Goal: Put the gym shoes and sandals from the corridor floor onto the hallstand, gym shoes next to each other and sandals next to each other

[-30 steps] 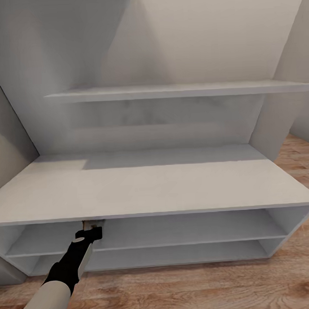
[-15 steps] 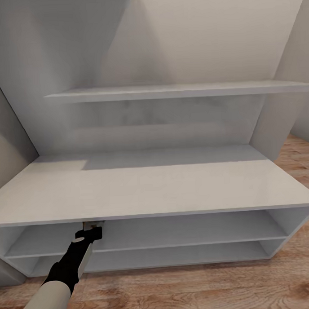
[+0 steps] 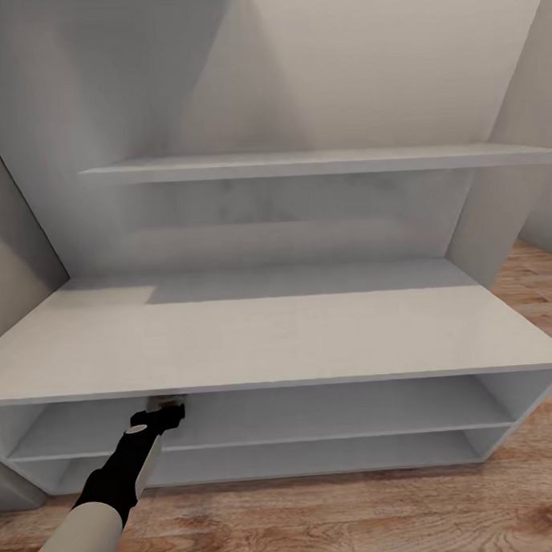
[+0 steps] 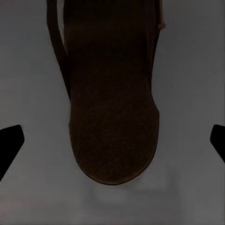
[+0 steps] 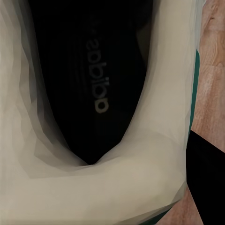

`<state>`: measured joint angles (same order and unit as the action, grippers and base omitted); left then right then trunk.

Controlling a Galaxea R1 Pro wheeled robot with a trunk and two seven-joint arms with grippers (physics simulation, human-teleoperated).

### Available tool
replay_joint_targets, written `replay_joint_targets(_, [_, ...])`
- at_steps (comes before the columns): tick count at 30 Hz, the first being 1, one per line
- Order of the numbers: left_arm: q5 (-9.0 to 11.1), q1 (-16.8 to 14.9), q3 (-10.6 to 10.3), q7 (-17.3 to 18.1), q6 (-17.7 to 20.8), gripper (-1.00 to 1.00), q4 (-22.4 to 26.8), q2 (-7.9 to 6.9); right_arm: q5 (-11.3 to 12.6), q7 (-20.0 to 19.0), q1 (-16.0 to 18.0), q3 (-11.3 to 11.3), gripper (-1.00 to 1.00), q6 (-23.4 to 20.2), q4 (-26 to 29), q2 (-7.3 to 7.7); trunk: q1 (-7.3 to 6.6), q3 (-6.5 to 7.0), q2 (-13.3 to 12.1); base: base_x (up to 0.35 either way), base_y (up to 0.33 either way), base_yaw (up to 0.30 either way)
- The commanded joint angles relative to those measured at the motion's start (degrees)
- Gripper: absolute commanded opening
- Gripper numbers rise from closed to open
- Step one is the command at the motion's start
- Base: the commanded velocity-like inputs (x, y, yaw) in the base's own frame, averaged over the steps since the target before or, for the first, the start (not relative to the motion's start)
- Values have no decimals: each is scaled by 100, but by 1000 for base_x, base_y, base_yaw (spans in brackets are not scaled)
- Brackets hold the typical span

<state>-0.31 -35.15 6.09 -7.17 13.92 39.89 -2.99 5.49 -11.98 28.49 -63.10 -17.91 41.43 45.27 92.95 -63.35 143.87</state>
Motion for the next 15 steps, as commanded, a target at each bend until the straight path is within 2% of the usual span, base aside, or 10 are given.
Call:
replay_joint_targets(1, [-1, -1, -1, -12, 32, 100, 10, -32, 58, -15, 7, -18, -100, -39, 5, -1, -1, -5, 2, 0, 0, 0])
replay_joint_targets(10, [4, -1, -2, -12, 32, 100, 10, -85, 58, -15, 7, -18, -100, -37, 5, -1, -1, -5, 2, -13, 0, 0])
replay_joint_targets(15, [5, -1, -2, -12, 32, 100, 10, -87, 58, -15, 7, -18, -100, -38, 5, -1, -1, -5, 2, -252, 0, 0])
